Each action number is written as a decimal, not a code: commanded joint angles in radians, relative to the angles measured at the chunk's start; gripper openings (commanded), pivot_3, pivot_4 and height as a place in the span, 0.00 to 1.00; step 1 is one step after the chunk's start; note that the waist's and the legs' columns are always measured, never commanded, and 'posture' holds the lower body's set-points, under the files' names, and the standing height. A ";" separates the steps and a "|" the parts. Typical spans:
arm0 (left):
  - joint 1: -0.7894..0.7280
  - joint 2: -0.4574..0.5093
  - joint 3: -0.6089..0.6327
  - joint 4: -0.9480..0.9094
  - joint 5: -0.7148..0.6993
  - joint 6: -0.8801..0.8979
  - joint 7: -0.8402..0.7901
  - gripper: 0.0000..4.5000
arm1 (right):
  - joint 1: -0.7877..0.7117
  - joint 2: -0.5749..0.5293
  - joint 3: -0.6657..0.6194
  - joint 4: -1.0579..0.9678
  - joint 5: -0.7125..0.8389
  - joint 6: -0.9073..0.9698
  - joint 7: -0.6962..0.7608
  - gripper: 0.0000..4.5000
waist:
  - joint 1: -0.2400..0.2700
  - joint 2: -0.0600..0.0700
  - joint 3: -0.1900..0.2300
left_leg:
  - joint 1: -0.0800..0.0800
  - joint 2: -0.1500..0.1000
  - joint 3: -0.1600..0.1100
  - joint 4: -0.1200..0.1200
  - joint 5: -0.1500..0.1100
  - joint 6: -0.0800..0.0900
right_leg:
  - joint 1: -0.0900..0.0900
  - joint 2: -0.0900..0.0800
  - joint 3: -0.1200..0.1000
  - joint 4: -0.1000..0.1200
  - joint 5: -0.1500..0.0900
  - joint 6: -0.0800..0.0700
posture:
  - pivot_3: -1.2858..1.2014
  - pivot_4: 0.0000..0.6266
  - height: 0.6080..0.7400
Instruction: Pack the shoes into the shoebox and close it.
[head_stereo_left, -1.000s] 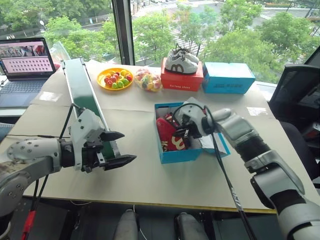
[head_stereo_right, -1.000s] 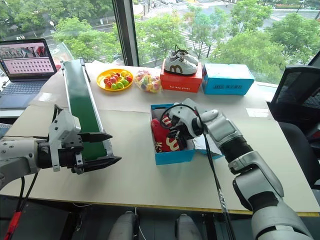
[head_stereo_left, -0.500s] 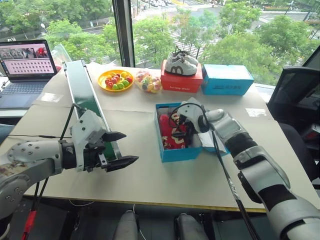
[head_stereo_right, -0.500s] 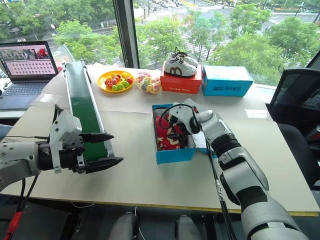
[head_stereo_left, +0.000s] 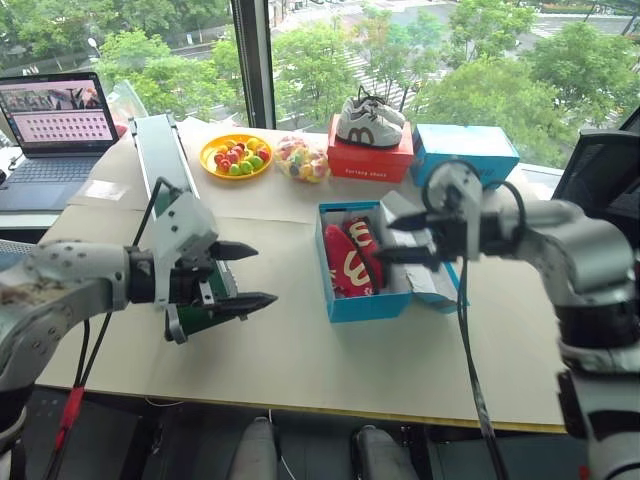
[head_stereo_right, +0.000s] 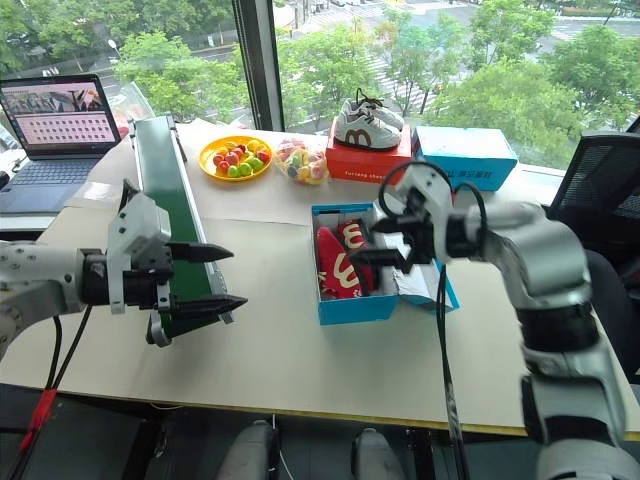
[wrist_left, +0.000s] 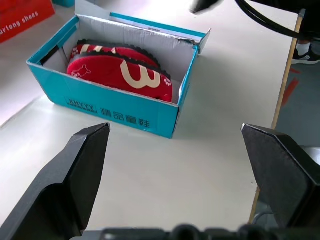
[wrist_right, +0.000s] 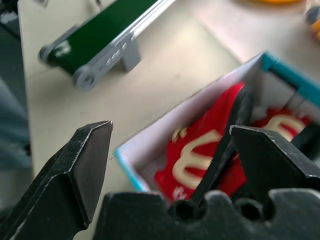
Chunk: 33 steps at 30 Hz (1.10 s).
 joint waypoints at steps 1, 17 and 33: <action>-0.086 -0.022 -0.060 0.066 0.072 -0.062 -0.058 1.00 | 0.134 -0.044 -0.126 -0.119 0.048 0.096 -0.077 0.67 | -0.004 0.000 0.000 | 0.001 0.000 0.000 0.000 0.000 0.000 | 0.000 0.000 0.000 0.000 0.000 0.000 | 0.52 0.24 1.00; -0.260 -0.082 -0.175 0.219 0.228 -0.123 -0.219 1.00 | 0.538 0.323 -0.241 0.090 -0.062 -0.109 -0.522 0.02 | -0.021 -0.001 -0.001 | 0.001 -0.001 -0.002 0.004 0.000 0.001 | 0.002 0.001 0.002 0.001 0.001 0.006 | 0.52 0.24 1.00; -0.199 -0.028 -0.126 0.193 0.289 -0.108 -0.232 1.00 | 0.331 0.555 -0.563 0.644 0.133 -0.574 -0.593 0.02 | -0.030 -0.003 -0.002 | 0.013 0.000 -0.002 0.002 0.000 0.001 | 0.016 0.001 0.001 -0.003 0.000 0.006 | 0.52 0.24 1.00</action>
